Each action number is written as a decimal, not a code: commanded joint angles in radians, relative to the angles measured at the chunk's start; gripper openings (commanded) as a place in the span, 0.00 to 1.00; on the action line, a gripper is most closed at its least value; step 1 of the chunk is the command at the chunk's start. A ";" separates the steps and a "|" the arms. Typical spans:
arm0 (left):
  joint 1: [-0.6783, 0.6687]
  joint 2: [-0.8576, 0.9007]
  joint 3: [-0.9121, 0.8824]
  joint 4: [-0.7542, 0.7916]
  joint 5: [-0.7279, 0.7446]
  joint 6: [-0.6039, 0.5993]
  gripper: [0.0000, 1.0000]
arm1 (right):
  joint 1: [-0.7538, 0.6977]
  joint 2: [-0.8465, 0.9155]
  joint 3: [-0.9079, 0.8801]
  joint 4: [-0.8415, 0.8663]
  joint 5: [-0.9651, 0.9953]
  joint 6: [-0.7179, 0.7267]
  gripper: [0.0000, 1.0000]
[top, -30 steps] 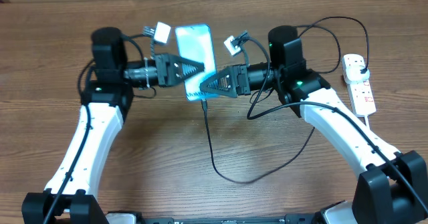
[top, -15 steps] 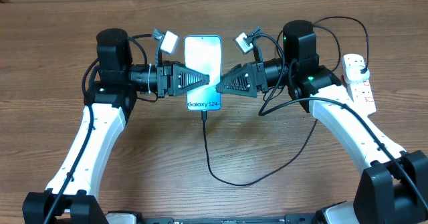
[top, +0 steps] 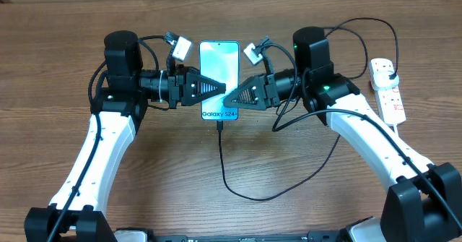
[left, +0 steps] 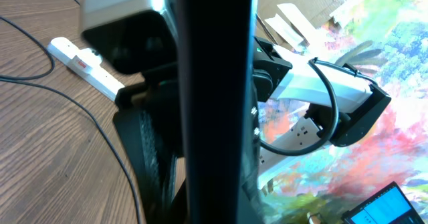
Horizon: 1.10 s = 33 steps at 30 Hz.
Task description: Plug charger to phone and switch on socket
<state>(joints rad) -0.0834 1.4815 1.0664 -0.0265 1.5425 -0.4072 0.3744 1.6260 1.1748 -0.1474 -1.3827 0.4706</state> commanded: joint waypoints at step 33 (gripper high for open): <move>0.142 -0.013 0.002 0.007 -0.140 -0.029 1.00 | 0.003 -0.008 0.023 -0.272 0.288 -0.149 0.04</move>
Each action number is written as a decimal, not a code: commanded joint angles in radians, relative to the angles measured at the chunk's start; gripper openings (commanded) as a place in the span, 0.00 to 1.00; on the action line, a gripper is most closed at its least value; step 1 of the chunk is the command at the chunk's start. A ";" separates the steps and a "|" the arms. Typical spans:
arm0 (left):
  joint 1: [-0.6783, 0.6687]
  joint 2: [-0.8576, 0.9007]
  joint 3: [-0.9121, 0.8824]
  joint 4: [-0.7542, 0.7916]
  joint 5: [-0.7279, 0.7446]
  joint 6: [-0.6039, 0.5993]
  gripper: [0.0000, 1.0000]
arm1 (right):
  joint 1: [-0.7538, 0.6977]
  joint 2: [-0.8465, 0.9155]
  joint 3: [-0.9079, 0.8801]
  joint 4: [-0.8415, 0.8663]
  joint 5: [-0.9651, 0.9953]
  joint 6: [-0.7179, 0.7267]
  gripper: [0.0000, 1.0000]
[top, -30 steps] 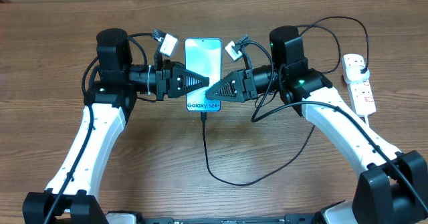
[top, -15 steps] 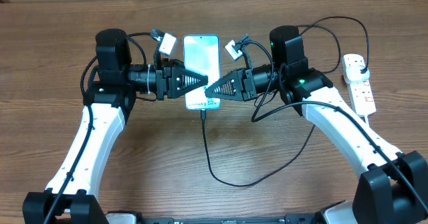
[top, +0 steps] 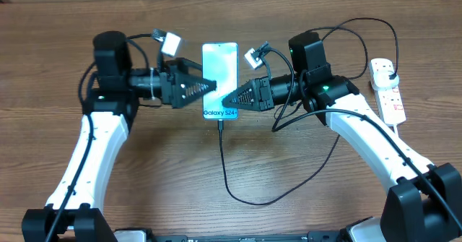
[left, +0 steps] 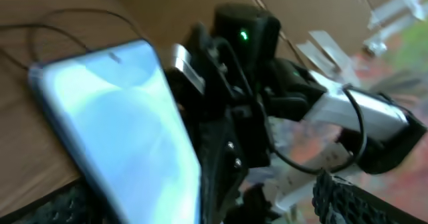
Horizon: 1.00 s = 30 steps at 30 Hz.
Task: Plug charger to phone and switch on socket
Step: 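Open the left gripper and lower the phone flat onto the table with the right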
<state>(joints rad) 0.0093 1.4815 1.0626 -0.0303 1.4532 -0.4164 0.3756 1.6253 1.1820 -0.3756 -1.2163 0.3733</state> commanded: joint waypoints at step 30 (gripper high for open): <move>0.179 -0.013 0.006 -0.003 -0.130 -0.021 1.00 | 0.047 0.312 0.016 -0.200 0.574 -0.090 0.04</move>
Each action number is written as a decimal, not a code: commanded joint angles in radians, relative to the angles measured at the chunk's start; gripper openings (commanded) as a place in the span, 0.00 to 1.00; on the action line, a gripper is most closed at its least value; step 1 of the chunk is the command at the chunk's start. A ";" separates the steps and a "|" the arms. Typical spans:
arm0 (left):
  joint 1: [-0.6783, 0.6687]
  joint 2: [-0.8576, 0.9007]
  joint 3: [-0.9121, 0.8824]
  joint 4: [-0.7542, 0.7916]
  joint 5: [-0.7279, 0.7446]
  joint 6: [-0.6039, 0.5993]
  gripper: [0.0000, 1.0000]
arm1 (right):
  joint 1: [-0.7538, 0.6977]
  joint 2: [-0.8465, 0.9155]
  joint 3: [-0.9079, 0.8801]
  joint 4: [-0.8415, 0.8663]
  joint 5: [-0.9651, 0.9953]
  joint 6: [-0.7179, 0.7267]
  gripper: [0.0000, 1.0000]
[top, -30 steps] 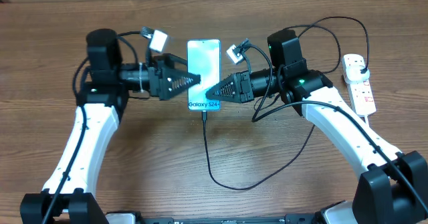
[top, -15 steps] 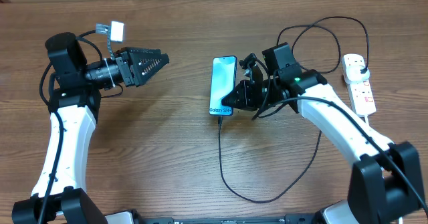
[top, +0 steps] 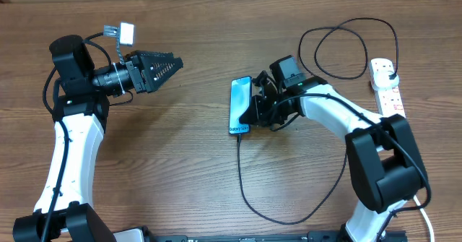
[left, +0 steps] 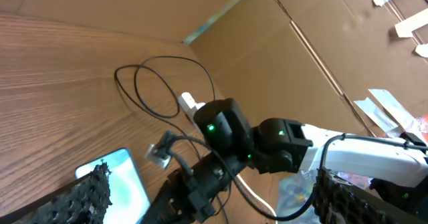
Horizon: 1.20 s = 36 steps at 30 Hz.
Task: Plug charger to phone and switch on socket
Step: 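Open the left gripper and lower the phone flat onto the table with the right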
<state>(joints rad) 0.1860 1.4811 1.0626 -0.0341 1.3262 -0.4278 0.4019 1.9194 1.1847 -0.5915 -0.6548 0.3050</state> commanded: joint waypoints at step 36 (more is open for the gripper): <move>0.003 -0.013 0.006 0.001 -0.003 -0.010 1.00 | 0.037 0.122 0.013 0.039 0.130 -0.014 0.35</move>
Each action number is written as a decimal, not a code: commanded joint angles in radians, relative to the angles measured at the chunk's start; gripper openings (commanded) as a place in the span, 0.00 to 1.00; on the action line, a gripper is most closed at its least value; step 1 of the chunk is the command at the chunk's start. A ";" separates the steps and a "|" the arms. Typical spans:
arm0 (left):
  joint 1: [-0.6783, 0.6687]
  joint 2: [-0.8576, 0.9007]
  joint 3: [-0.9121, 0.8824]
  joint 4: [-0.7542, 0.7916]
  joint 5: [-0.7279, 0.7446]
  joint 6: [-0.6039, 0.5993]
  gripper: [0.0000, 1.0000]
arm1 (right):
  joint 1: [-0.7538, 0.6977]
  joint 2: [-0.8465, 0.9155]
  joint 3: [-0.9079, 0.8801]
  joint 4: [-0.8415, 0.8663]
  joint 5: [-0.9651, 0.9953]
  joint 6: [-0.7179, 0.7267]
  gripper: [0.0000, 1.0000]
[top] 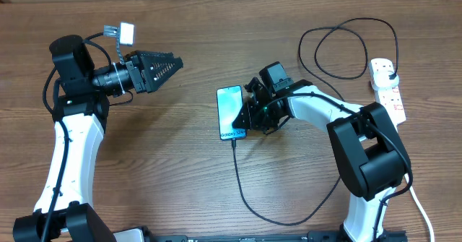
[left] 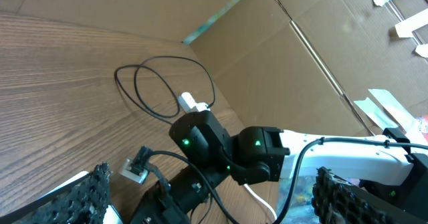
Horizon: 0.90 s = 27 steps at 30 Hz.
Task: Plug charger to phone and switch on socket
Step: 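Open the left gripper and lower the phone flat onto the table with the right, then release the phone and move the right gripper to the power strip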
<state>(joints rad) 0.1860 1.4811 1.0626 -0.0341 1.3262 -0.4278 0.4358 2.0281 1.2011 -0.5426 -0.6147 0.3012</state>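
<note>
The phone (top: 231,112) lies face up, screen lit, at the table's middle, with the black charger cable (top: 238,177) plugged into its near end. My right gripper (top: 249,112) sits low against the phone's right edge; its jaws are hidden under the wrist. My left gripper (top: 175,62) hangs open and empty, high over the left of the table, well away from the phone. In the left wrist view its fingers (left: 90,192) stand wide apart and the right arm (left: 221,150) lies beyond them. The white power strip (top: 387,90) with red switches lies at the far right.
The cable makes a loop (top: 346,47) on the table behind the right arm and runs to the strip; another loop reaches toward the table's near edge. A cardboard wall (left: 321,63) stands behind the table.
The phone and my right gripper are a little further left and nearer the front. The phone now shows more of its face. The left arm has not moved.
Both grippers first met at the phone's sides, the left one at its edge, cable plugged in. Then the left fingers stood apart around it. Later the left arm was back at the far left, and the right gripper alone had the phone further right, now shifted left.
</note>
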 commanded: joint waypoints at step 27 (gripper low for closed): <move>0.003 -0.013 0.006 0.001 -0.003 -0.010 1.00 | 0.000 0.013 0.237 -0.315 0.309 -0.029 0.73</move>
<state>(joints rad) 0.1860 1.4811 1.0626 -0.0341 1.3262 -0.4278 0.4400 2.0315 1.3640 -0.8238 -0.4160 0.3096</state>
